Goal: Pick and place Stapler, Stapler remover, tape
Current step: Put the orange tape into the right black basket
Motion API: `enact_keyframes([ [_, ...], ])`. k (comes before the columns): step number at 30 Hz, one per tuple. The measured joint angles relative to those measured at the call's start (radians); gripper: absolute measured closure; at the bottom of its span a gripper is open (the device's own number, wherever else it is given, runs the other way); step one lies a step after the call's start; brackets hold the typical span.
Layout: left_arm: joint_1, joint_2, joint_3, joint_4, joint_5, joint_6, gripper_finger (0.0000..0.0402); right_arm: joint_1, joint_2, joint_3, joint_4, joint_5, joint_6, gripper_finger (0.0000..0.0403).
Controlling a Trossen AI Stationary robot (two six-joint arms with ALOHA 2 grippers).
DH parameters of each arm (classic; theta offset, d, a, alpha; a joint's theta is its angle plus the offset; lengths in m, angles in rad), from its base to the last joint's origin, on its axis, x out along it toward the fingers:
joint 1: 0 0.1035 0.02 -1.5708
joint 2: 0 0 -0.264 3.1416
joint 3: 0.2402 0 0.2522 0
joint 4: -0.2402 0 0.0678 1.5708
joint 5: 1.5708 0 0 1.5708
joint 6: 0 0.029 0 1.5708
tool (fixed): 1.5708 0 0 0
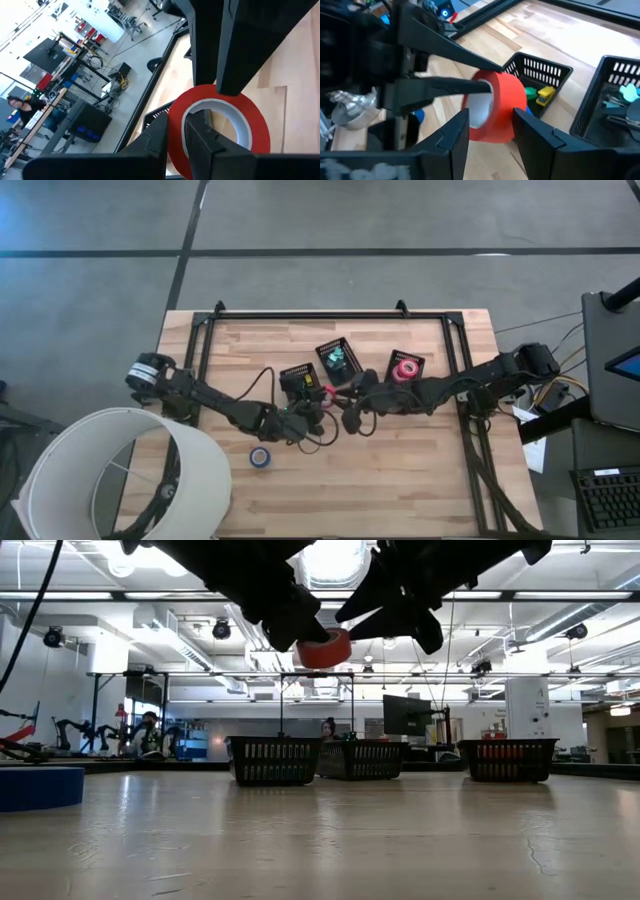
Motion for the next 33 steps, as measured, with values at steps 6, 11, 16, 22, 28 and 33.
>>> enact_keyframes([
  [6,-0.007,0.000,0.003,0.006,-0.001,0.022,0.0348,-0.002,0.000,0.000,-0.024,0.002,0.029,0.0249],
  [11,-0.011,0.000,0.003,0.027,0.001,0.024,0.0349,-0.002,0.000,0.000,-0.039,0.005,0.048,0.0241],
  [16,-0.019,0.000,0.004,0.071,0.000,0.046,0.0349,-0.002,0.000,0.000,-0.038,0.003,0.066,0.0229],
  [22,-0.019,0.000,0.003,0.112,0.002,0.049,0.0349,-0.002,-0.001,0.000,-0.029,0.004,0.082,0.0215],
  [28,-0.019,0.000,0.003,0.135,0.015,0.049,0.0349,-0.002,-0.001,0.000,-0.012,0.004,0.048,0.0216],
  [33,-0.019,0.000,0.002,0.136,0.016,0.054,0.0349,-0.002,-0.001,0.000,-0.012,0.003,0.046,0.0238],
])
